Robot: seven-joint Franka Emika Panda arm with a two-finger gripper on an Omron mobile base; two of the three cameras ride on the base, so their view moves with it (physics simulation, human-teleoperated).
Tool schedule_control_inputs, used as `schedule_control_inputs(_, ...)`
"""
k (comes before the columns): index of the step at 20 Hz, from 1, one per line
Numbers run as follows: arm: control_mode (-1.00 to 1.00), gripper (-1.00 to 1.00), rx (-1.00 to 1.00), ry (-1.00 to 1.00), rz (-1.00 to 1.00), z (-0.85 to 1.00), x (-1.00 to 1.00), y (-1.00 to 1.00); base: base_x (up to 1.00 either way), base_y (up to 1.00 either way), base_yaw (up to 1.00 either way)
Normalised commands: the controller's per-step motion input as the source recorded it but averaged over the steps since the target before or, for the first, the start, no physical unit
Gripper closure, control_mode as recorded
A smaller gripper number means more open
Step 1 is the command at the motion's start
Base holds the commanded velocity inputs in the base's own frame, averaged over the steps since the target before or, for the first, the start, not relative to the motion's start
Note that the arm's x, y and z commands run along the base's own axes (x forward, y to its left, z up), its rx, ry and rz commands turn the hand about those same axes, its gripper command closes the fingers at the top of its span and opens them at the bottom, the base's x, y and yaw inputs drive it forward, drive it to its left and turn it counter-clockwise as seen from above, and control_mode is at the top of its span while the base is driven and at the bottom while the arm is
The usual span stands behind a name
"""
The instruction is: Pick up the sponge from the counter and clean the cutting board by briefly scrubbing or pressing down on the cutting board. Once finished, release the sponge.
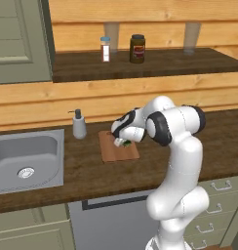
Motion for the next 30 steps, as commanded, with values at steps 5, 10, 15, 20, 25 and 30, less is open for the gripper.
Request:
schedule_control_inputs(5,-1.0,1.0,0.0,0.0,0.0,-0.05,0.14,0.51,0.0,0.0,0.0)
schedule_control_inputs(10,-1.0,1.0,0.0,0.0,0.0,0.0,0.13,0.89,0.0,0.0,0.0)
schedule_control_inputs(15,-1.0,1.0,0.0,0.0,0.0,0.0,0.0,0.83,0.0,0.0,0.0)
schedule_control_inputs(20,-1.0,1.0,-0.01,0.01,0.0,0.0,0.0,0.02,0.0,0.0,0.0)
schedule_control_inputs(25,-1.0,1.0,-0.01,0.07,-0.01,-0.14,-0.23,-0.87,0.0,0.0,0.0)
schedule_control_inputs(30,-1.0,1.0,0.0,0.03,-0.01,-0.13,-0.16,-1.0,0.0,0.0,0.0)
